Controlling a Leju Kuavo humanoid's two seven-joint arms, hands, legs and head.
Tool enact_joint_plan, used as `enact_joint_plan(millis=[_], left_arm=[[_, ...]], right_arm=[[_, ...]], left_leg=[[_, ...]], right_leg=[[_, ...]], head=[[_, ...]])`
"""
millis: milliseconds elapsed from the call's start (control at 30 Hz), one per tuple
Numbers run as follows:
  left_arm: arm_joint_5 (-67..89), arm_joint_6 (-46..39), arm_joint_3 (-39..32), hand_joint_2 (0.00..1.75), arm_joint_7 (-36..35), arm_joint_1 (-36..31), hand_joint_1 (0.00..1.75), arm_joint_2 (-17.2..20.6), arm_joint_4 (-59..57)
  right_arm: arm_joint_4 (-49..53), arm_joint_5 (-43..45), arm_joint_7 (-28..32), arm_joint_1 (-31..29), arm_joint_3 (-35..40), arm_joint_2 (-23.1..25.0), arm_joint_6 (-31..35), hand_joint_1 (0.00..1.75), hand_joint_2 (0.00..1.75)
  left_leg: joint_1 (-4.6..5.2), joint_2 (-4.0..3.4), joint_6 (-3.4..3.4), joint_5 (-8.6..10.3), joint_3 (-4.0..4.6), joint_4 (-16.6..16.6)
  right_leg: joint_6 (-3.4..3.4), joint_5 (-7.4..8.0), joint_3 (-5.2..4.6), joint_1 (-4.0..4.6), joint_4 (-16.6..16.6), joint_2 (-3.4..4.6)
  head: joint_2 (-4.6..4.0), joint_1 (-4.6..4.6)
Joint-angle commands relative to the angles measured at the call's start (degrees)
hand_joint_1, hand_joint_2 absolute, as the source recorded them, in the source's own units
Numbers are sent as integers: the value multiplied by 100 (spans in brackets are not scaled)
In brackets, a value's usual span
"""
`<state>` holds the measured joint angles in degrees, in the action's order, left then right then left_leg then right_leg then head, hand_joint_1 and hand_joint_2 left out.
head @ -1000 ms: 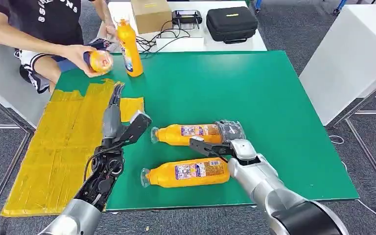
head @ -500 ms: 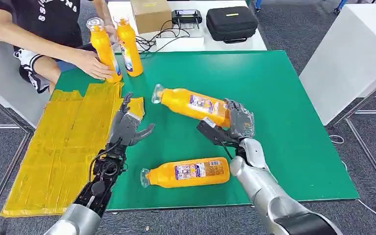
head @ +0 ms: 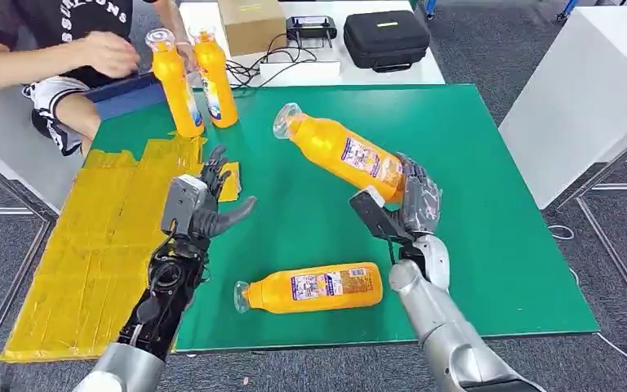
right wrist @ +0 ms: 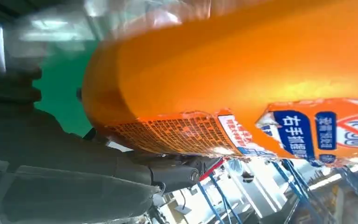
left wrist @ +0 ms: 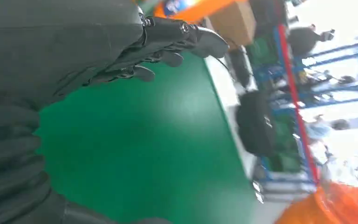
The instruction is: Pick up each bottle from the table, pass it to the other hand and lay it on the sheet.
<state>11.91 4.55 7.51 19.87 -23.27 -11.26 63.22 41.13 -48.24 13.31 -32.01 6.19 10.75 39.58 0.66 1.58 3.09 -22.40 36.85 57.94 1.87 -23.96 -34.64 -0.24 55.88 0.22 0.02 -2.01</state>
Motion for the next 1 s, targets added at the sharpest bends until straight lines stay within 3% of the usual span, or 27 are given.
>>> enact_joint_plan(millis=[33, 167, 367, 500, 533, 600, 1000], left_arm=[[-300, 244, 891, 175, -199, 54, 0, 120, 1070], [-432, 297, 1272, 175, -195, -142, 0, 117, 1000], [-579, 145, 1415, 175, -133, -233, 0, 140, 961], [-581, 143, 1421, 175, -132, -218, 0, 149, 982], [-582, 142, 1422, 175, -132, -214, 0, 154, 987], [-582, 142, 1422, 175, -132, -214, 0, 154, 987], [-582, 142, 1422, 175, -132, -214, 0, 154, 987]], right_arm=[[653, 589, 362, 44, -86, 141, -216, 175, 175], [733, 1022, 832, 92, 220, 195, -732, 175, 175], [260, 723, 690, -134, 845, 379, -916, 175, 175], [240, 724, 681, -158, 854, 381, -912, 175, 175], [232, 729, 681, -163, 852, 369, -914, 175, 175], [232, 729, 681, -163, 852, 369, -914, 175, 175], [232, 729, 681, -163, 852, 369, -914, 175, 175]], left_leg=[[-3, -15, -25, -28, -36, 13], [-1, -2, -14, -8, -9, 3], [-4, -29, -24, -20, -29, 6], [-2, -15, -14, -9, -16, 0], [-4, -31, -32, -31, -53, 6], [-3, -11, -13, -9, -16, 0], [-1, -9, -12, -5, -9, -1]], right_leg=[[-5, -27, 38, 4, 10, -2], [-2, -9, 12, 1, 2, -7], [-7, -14, 26, 5, 4, 14], [-4, -8, 14, 2, 1, 5], [-9, -27, 51, 5, 5, 10], [-2, -7, 15, 3, 0, 2], [-3, -4, 10, 1, -1, 2]], head=[[2, -2], [2, -2], [2, -2], [0, -2], [2, 0], [2, -2], [2, 0]])
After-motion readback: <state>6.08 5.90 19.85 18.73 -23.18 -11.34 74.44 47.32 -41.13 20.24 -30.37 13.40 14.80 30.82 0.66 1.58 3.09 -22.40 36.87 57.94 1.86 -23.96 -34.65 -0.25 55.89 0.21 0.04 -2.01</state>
